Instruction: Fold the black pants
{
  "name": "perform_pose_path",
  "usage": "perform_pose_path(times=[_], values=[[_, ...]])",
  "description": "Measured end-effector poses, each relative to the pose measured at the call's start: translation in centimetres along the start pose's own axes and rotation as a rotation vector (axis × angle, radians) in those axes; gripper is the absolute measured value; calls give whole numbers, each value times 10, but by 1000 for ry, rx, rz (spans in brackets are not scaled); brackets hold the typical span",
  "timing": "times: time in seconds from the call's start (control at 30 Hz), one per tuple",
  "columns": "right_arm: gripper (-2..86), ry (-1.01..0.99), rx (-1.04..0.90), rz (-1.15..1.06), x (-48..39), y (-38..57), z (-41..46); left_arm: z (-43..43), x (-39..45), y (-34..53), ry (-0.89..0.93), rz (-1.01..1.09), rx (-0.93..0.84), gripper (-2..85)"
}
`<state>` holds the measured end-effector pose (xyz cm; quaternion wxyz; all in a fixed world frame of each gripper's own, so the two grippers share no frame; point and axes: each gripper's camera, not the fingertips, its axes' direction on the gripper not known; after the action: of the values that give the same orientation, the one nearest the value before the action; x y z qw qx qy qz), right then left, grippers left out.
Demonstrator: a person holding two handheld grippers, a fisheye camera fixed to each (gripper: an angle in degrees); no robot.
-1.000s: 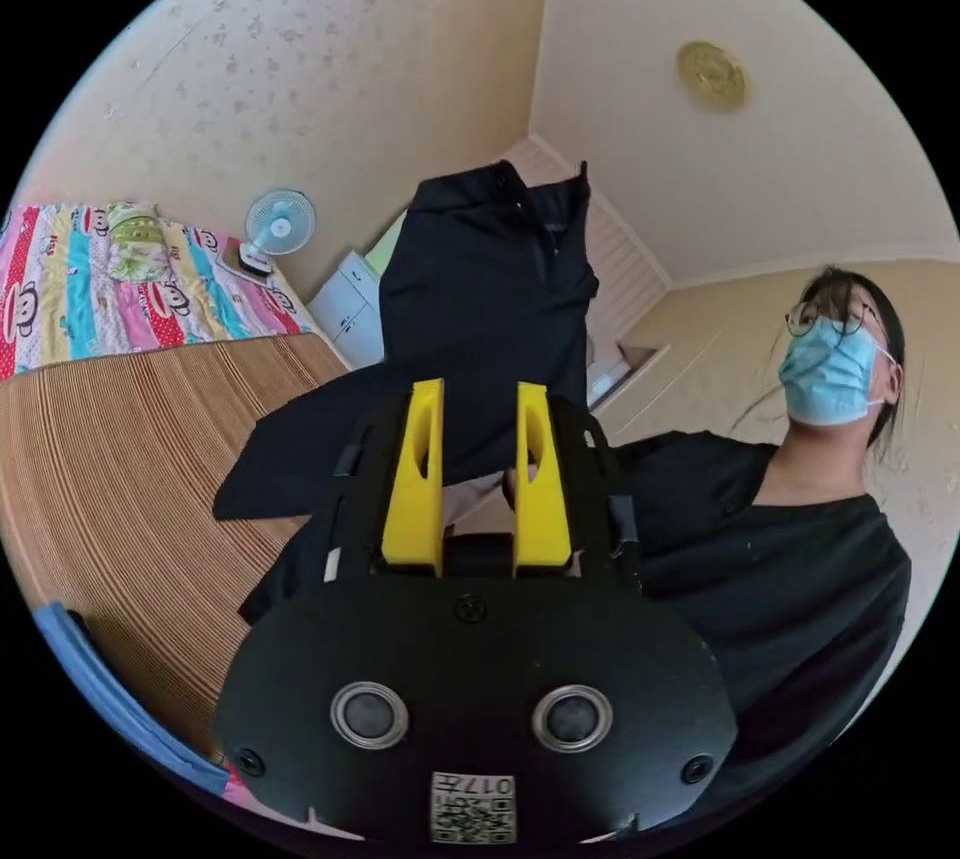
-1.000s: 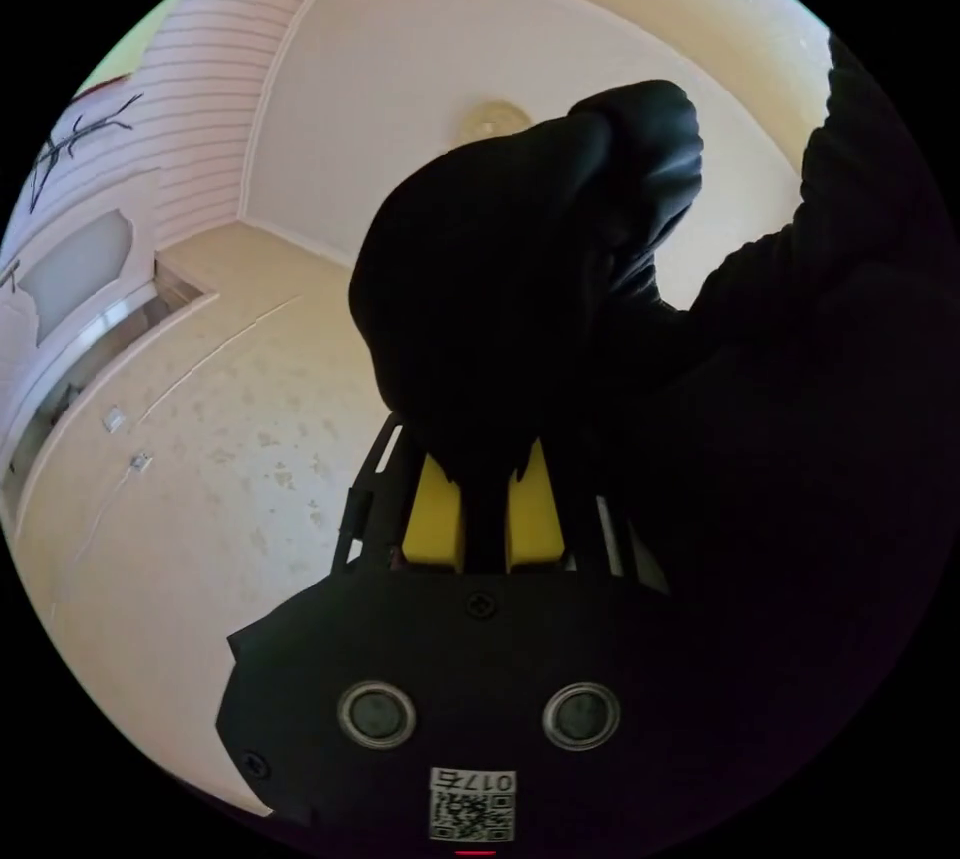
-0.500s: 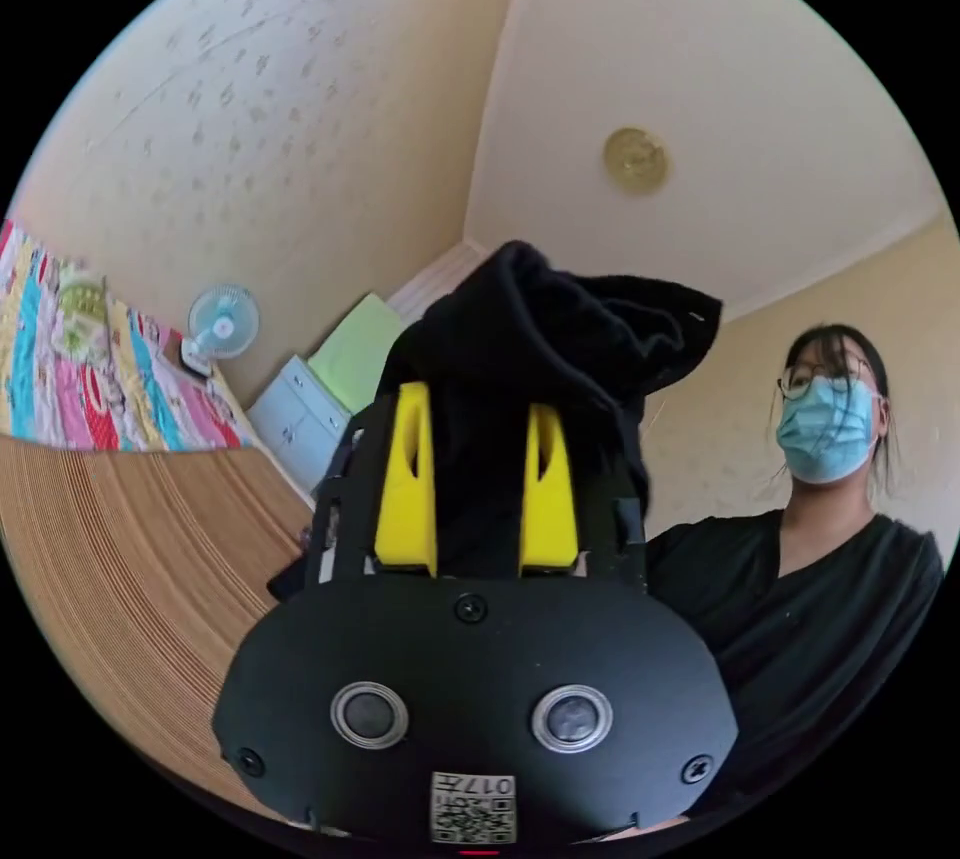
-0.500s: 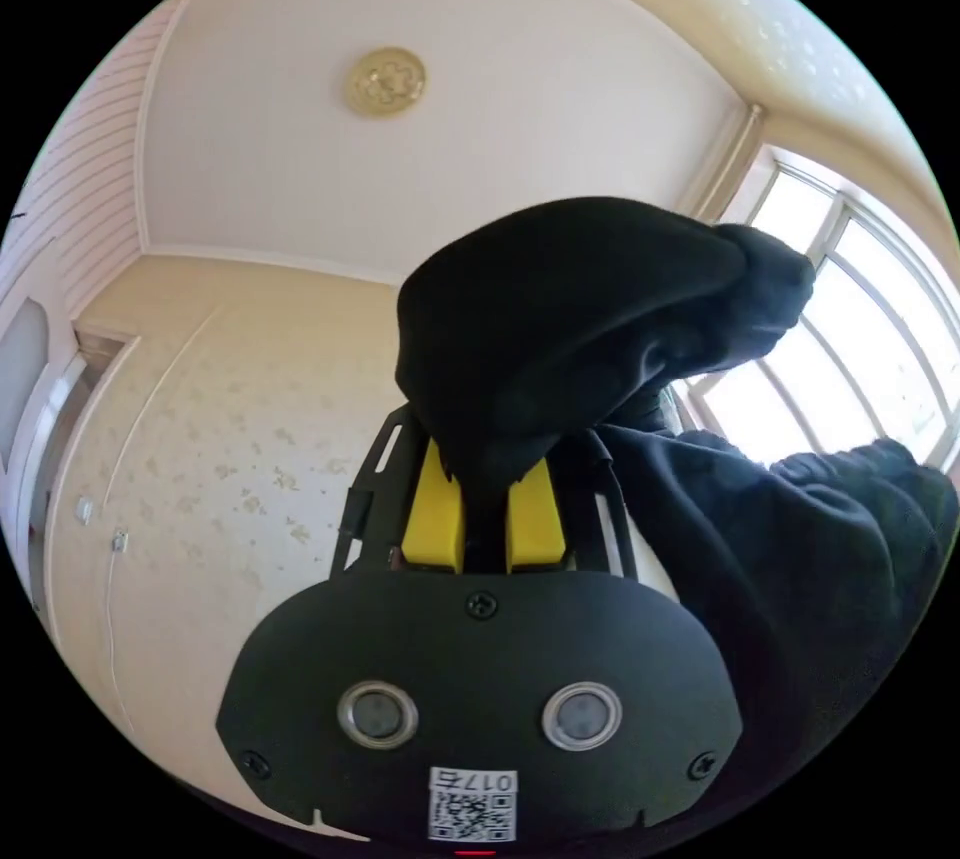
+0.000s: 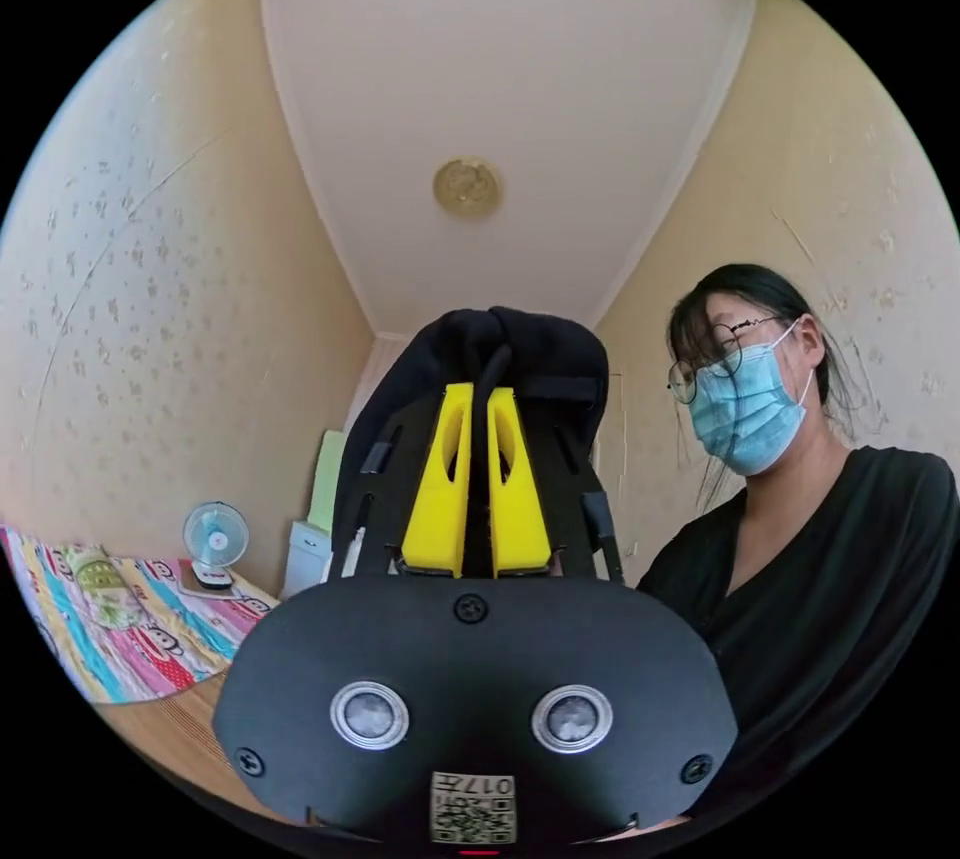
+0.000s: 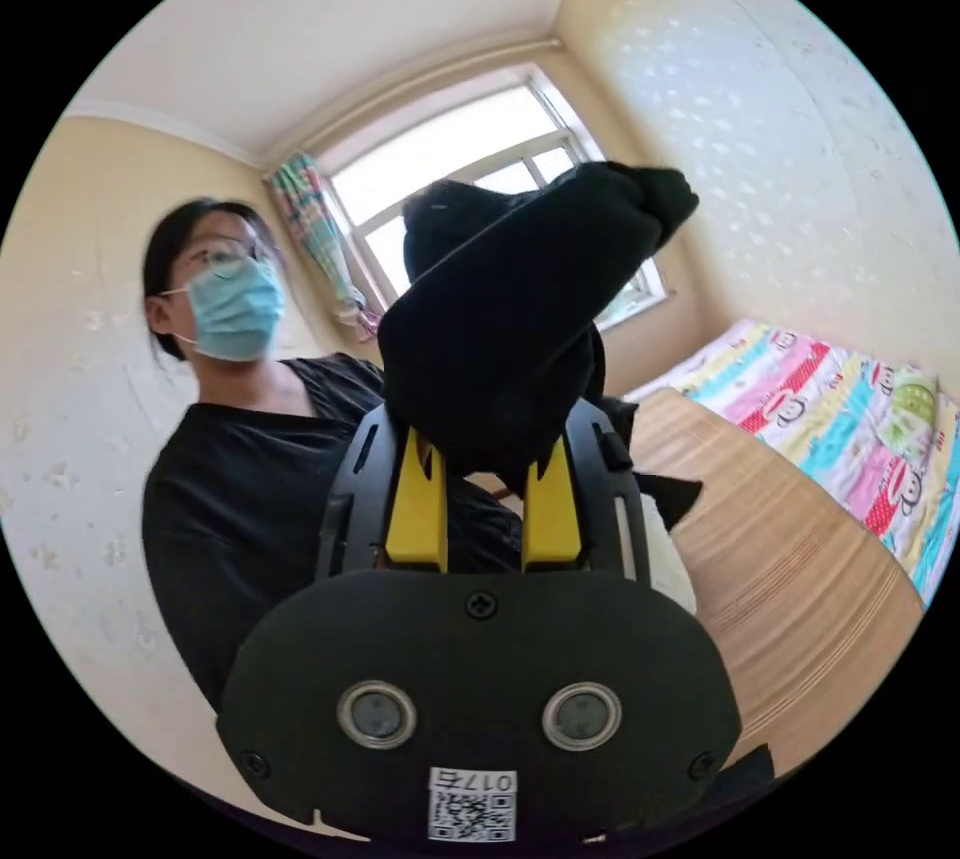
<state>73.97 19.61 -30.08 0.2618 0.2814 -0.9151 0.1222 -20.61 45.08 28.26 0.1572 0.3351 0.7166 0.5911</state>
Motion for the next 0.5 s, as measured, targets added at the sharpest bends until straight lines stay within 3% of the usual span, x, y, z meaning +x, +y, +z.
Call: perform_pose_path(times=[0.17, 0.33, 0.5], values=[[150, -3, -14, 41, 8, 40, 95, 6, 31, 0, -47, 4, 15, -3], [170, 100, -46, 179, 13, 82, 137, -9, 45, -6, -48, -49, 81, -3], [167, -46, 19, 281, 20, 117, 153, -8, 71, -13, -40, -6, 67, -3]])
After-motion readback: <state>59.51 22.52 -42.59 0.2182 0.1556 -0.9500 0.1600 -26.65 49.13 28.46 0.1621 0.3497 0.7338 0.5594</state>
